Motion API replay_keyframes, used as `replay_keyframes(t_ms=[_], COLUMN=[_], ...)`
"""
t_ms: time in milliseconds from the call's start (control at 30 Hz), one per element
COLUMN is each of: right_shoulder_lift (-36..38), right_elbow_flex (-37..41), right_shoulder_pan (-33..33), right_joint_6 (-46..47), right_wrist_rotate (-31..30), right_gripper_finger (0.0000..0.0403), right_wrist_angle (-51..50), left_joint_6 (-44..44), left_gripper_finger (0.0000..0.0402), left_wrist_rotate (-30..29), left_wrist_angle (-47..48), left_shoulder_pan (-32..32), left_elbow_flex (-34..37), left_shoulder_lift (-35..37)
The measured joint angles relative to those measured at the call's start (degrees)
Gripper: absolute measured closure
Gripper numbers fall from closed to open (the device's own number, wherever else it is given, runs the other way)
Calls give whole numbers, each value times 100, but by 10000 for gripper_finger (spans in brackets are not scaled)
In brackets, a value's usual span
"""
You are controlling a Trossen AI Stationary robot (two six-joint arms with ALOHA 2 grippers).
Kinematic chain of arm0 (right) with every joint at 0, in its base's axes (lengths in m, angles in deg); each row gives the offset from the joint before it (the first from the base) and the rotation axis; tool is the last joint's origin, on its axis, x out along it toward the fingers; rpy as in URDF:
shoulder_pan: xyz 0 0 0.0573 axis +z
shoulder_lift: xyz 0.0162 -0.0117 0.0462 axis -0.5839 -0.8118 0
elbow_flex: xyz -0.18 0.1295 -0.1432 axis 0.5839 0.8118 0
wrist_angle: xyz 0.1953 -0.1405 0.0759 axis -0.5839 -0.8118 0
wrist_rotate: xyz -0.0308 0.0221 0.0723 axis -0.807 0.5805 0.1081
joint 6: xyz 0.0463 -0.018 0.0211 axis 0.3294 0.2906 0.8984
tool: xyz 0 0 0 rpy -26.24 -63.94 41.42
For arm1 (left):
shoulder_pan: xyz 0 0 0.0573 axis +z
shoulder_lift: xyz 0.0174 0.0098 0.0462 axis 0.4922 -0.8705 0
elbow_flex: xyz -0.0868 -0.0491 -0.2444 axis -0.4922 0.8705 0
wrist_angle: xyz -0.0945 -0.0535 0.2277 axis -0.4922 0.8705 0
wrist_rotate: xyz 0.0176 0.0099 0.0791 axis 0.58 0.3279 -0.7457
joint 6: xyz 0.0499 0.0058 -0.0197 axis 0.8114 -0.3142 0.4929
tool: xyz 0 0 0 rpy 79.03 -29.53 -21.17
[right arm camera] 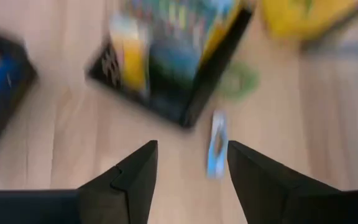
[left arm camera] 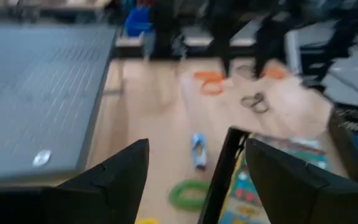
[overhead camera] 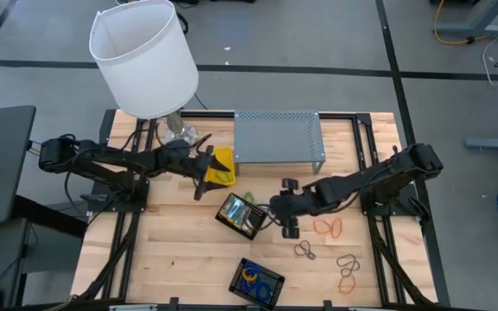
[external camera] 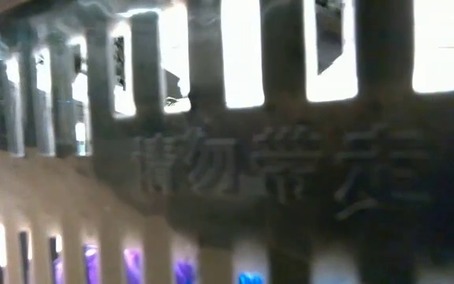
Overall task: Pick & Place Office Desk Supplies
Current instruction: Put the top left orange rubber band into the yellow bin
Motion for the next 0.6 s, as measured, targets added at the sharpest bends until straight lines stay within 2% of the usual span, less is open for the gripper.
replay_keyframes(t_ms=[133,333,600], right_shoulder_lift=[2,2,17], right_elbow_flex=[208,1038,1597], right_shoulder_pan=[254,612,1033], right_joint_6=[602,1517,2267], right_wrist_rotate=[273,1305,1811], right_gripper_finger=[201,201,201], right_wrist_angle=[-620,-647,-736], left_joint_6=[11,-368,-469], left_gripper_finger=[143,149,149], left_wrist_rotate=[256,257,253], left_wrist_angle=[-1163,-2590,-2681], left_shoulder_pan=[11,13,-37], left_elbow_flex=[491,1290,1441], left_shoulder_lift=[0,13,13])
